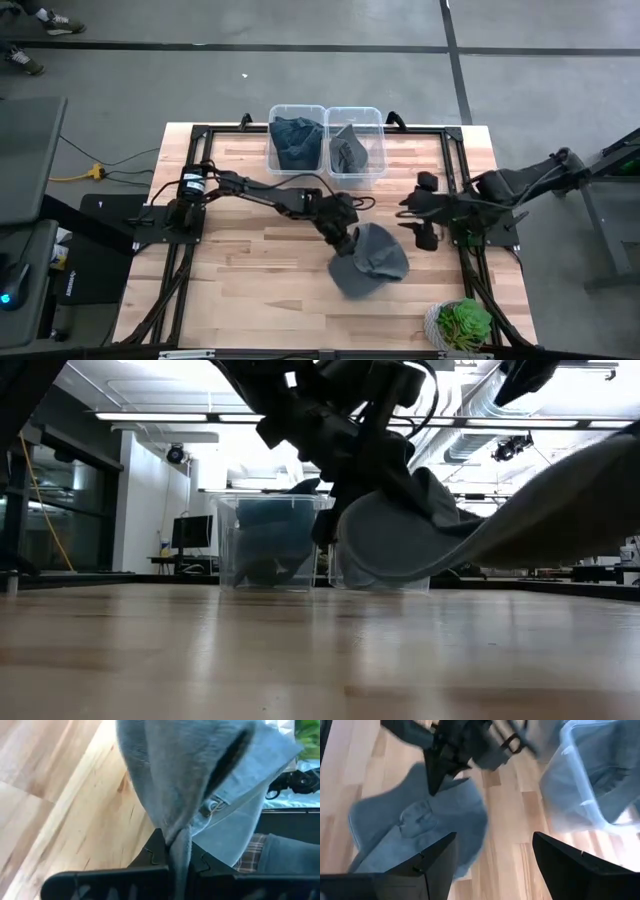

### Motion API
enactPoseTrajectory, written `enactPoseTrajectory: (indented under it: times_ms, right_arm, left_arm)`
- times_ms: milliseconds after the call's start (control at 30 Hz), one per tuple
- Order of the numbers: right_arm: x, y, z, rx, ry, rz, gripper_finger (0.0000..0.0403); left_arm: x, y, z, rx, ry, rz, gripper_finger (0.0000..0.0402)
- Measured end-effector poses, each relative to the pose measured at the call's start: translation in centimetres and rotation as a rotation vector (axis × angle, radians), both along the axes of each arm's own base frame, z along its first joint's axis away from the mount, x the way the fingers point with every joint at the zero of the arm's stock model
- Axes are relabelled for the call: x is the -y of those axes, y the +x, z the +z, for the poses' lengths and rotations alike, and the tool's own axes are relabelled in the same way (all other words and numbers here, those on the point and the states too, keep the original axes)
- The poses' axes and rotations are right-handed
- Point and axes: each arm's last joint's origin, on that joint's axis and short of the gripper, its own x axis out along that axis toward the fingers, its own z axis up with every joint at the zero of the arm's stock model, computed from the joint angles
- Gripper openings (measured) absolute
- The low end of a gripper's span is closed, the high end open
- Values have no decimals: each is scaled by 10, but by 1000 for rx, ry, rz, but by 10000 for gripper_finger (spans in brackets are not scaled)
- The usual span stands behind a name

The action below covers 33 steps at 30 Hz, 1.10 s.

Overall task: Pick & Place hat
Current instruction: Put the gray cap into the right transparent bin

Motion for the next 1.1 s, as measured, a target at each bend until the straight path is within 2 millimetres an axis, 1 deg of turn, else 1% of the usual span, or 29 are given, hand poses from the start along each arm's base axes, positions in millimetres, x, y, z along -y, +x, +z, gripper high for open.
enactPoseTrajectory:
  times_ms: [67,133,233,400,500,633,733,800,933,1100]
  right_arm:
    - [7,7,-4,-34,14,42,251]
    - [14,13,-12,-47,72,84,251]
    - [26,24,-35,-21,171,150,251]
    - [53,26,-74,-14,284,186,251]
    - [66,24,-91,6,346,202,251]
    - [77,25,-98,86,396,250,251]
    - [83,30,-98,163,449,302,251]
    - [85,33,-99,178,492,339,251]
    - [87,45,-107,194,532,393,251]
    - [89,65,-122,215,571,443,251]
  left_arm:
    - [0,0,0,2,0,4,0]
    - [-1,0,0,1,3,8,0]
    - [-1,1,3,-8,12,1,0]
    - [2,4,22,-25,99,-49,0]
    - [2,6,33,-25,134,-70,0]
    - [1,6,39,-28,170,-75,0]
    - [1,6,40,-23,173,-78,0]
    - [1,6,39,-29,173,-79,0]
    - [1,7,40,-22,173,-79,0]
    - [1,6,39,-30,166,-71,0]
